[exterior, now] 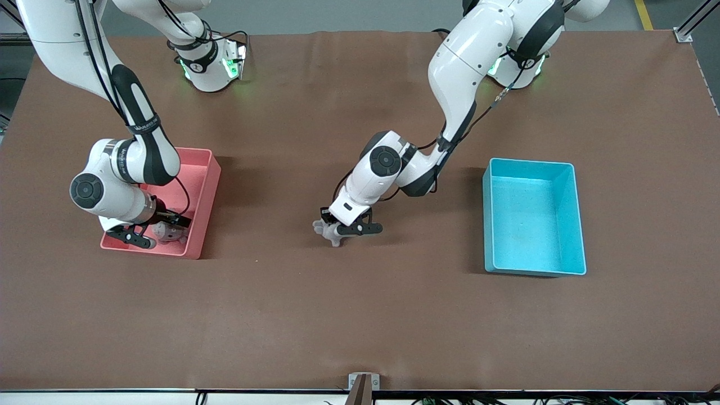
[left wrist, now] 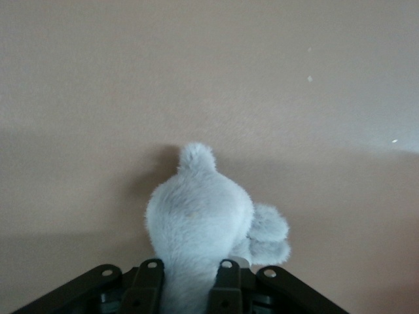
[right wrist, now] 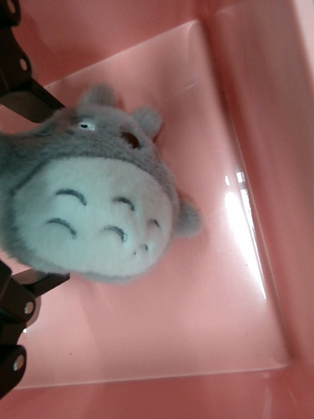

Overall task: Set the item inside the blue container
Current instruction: 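Carry the plush into the blue box with the left gripper while the right gripper lifts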

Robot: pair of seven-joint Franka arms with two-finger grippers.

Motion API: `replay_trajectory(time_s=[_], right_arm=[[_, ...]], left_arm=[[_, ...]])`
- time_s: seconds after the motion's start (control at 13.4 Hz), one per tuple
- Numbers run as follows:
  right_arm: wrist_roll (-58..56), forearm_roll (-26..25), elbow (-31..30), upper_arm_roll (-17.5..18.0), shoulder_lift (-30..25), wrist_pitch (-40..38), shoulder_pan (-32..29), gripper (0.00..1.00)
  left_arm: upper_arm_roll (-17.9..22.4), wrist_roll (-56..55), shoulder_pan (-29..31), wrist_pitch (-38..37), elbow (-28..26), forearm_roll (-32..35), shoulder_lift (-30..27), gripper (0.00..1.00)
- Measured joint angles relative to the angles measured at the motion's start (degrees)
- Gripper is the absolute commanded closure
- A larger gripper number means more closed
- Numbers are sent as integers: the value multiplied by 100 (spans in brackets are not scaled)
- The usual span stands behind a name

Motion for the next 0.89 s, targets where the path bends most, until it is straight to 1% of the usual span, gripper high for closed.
replay_trajectory(time_s=[0.15,0.3,0.52,0.6,0.67,0.74,0.82,0.89], right_arm=[[1,0,-1,0,2,-1,0,41],[2,0,-1,0,3,-1,0,54],[4,2,-1,-1,3,-1,0,63],[4,2,-1,-1,3,-1,0,68],[4,2,-1,-1,3,-1,0,84],[5,3,0,-1,3,-1,0,94],[5,3,0,-2,3,-1,0,98],[5,3,2,-3,3,-1,-1,99]], left_arm=[[40,0,20,-533,73,0,-181,80],[137,7,51,-1460,160,2,-601,81],[400,165,177,-2989,97,64,-1539,81],[422,389,320,-3369,-46,119,-1858,81],[434,725,499,-3641,-279,201,-2171,81],[440,1112,721,-3775,-589,314,-2468,81],[443,1577,975,-3822,-949,404,-2747,81],[447,2084,1252,-3830,-1336,529,-3015,81]])
